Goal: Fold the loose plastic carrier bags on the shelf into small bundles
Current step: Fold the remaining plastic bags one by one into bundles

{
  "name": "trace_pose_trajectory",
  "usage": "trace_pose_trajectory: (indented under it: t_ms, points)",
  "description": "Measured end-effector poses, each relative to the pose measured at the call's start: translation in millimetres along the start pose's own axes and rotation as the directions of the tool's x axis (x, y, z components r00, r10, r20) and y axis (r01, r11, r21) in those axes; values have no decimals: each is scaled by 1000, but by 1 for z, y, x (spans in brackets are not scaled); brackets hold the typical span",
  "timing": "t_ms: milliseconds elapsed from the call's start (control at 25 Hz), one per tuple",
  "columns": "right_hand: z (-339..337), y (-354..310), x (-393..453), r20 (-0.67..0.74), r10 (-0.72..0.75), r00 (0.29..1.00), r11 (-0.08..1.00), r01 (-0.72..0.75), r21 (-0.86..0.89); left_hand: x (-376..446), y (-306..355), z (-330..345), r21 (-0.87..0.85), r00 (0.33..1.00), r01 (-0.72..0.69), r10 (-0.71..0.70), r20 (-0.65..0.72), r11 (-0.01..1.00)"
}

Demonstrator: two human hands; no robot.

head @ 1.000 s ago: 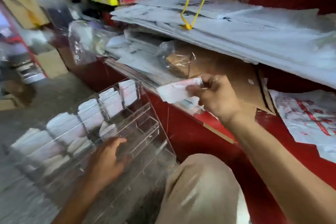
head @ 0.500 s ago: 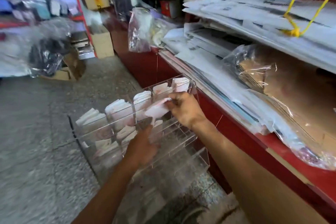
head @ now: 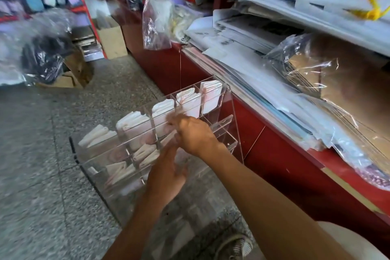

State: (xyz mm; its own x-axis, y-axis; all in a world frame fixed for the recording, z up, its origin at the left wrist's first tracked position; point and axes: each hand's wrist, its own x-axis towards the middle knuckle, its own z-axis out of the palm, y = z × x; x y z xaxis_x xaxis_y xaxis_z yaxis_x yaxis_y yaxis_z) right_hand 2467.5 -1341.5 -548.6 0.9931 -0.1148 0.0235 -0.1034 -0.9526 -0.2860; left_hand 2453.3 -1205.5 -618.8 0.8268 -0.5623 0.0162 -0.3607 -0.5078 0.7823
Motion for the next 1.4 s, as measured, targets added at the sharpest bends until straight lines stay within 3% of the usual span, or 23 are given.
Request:
trace_pose_trajectory:
  t_ms: [120,200,320,440,600,680,760,800,880,960,1080,1160,1320,1400]
  points:
    - [-39,20,-24,-6,-9,1000,1000,9,-19,-10,10,4,163,988,-124,137,-69,979]
    - [-67,47,-60,-66,28,997,996,-34,-84,-13,31,13,177,971,-233,237,-6,956]
    - [-105,90,-143,-280,116,953,986,-144,-79,-16,78,33,123,930,-357,341,134,926]
    - [-140,121,-243,-479,249,842,961,-278,13,-14,139,61,57,833,-541,524,177,839]
    - [-155,167,-375,-612,496,616,839,-522,154,-29,248,105,24,621,-772,747,235,635]
    - [-144,203,-423,-564,661,495,683,-709,178,-40,290,129,20,516,-838,781,353,545]
    - [-134,233,-470,-396,838,375,464,-871,159,-51,327,163,28,397,-900,790,467,435]
    - [-130,243,-489,-307,886,347,396,-911,113,-55,342,182,30,344,-923,789,509,383]
    - [-127,255,-517,-201,917,343,362,-930,64,-68,367,223,29,264,-953,778,570,302]
    - [-128,260,-531,-175,915,364,388,-912,130,-80,383,263,7,216,-962,748,628,271]
    - [-130,263,-537,-166,898,406,435,-877,205,-83,391,312,-12,278,-905,611,741,425]
    - [-132,265,-542,-191,902,387,429,-855,291,-81,389,334,-14,318,-897,667,673,441]
    - [-137,270,-548,-206,936,285,349,-826,443,-83,378,342,71,353,-929,813,464,363]
    - [-140,273,-547,-219,962,166,266,-762,590,-95,379,333,0,325,-934,853,408,357]
